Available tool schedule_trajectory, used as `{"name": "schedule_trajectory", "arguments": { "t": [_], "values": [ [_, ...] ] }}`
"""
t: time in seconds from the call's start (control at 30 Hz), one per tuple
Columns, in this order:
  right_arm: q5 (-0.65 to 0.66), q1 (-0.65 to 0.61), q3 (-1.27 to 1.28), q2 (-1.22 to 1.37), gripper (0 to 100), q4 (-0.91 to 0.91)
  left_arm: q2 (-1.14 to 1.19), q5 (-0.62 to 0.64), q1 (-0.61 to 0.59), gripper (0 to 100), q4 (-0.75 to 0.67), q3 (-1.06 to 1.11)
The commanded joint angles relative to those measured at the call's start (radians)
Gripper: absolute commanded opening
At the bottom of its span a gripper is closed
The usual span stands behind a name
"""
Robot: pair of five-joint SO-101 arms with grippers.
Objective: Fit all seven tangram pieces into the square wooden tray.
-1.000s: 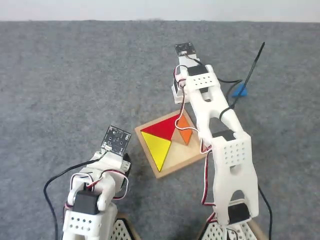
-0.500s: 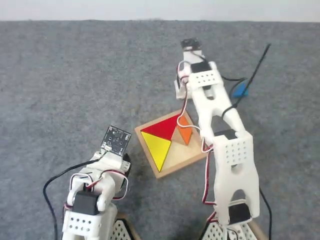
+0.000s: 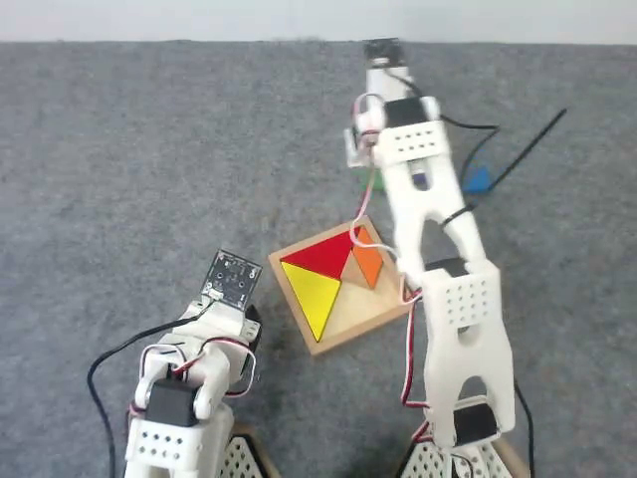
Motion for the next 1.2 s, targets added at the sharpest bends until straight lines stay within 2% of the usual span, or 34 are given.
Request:
{"name": "schedule_trajectory", "arguments": {
  "t": [0.0, 0.33, 0.53, 1.17],
  "values": [
    [-0.014, -0.028, -0.057, 0.018, 24.0, -0.042, -0.002, 0.006, 0.002, 9, 0.005, -0.007],
    [-0.006, 0.061, -0.058, 0.119, 24.0, -0.079, -0.002, 0.006, 0.002, 9, 0.005, -0.007],
    [-0.005, 0.071, -0.052, 0.120, 23.9, -0.065, -0.002, 0.006, 0.002, 9, 0.005, -0.007],
    [0.049, 0.087, -0.058, 0.162, 23.9, 0.297, -0.002, 0.006, 0.002, 9, 0.005, -0.007]
  ]
}}
